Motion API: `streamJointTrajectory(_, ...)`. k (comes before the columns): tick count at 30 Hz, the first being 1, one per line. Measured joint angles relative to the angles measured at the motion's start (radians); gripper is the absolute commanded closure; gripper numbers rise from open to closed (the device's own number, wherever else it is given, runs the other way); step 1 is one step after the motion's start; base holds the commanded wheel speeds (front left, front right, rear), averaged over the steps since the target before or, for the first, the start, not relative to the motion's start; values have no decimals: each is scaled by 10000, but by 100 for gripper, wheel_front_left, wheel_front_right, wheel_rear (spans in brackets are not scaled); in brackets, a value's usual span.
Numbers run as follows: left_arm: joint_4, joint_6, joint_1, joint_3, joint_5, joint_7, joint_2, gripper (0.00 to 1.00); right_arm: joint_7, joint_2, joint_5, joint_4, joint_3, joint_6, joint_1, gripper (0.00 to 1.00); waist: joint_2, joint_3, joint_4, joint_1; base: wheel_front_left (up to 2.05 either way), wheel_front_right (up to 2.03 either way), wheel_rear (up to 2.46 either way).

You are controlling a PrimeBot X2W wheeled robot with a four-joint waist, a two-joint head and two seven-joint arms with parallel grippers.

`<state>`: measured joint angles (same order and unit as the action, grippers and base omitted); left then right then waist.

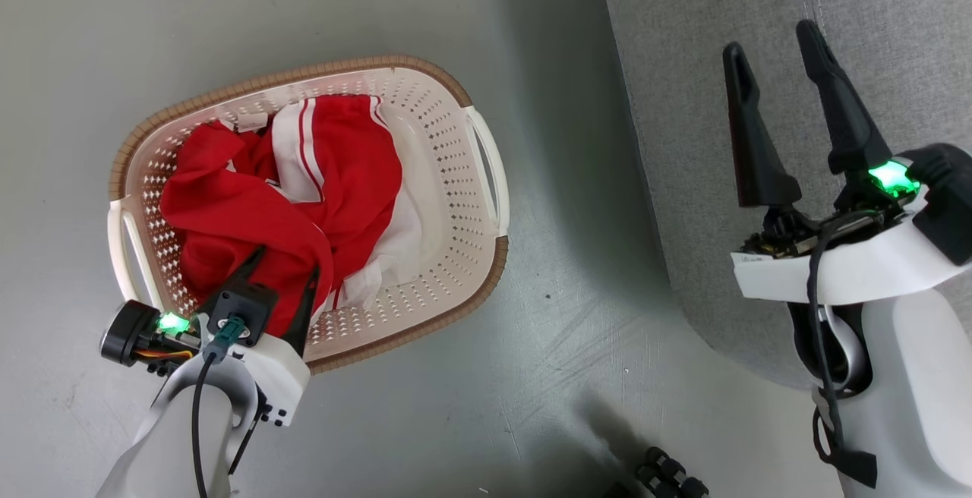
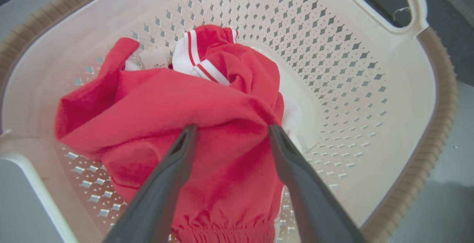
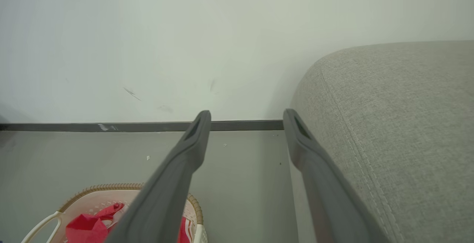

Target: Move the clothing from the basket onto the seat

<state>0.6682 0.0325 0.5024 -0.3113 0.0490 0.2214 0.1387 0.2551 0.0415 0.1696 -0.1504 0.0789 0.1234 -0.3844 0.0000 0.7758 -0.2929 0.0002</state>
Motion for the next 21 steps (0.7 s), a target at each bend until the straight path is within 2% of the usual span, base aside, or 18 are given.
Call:
streamJointTrajectory(3,186,-219,67,-12,-121,-63,104,0,0,0,67,17,79,0,-247,0,0,115,-66,0,0,0,0)
streamJointTrajectory(7,370,-301,340,-58,-357,-261,199,0,0,0,71,50,96,0,-314,0,0,212,-155,0,0,0,0)
streamJointTrajectory(16,637,-301,1017,-107,-357,-477,75,0,2,0,171,142,278,0,-335,0,0,353,-368,0,0,0,0)
streamJointTrajectory(17,652,-301,1086,-107,-357,-529,56,14,2,0,171,171,290,0,-336,0,0,366,-387,0,0,0,0)
streamJointTrajectory(18,677,-301,1129,-109,-357,-529,36,65,2,0,171,199,293,0,-337,0,0,377,-404,0,0,0,0)
streamJointTrajectory(19,723,-299,1169,-117,-357,-531,19,94,0,0,171,217,299,0,-337,0,0,387,-421,0,0,0,0)
streamJointTrajectory(20,761,-299,1199,-128,-357,-529,15,100,2,0,171,221,303,0,-337,0,0,395,-436,0,0,0,0)
streamJointTrajectory(21,792,-299,1222,-140,-357,-529,15,100,2,0,171,228,303,0,-339,0,0,401,-450,-1,0,0,0)
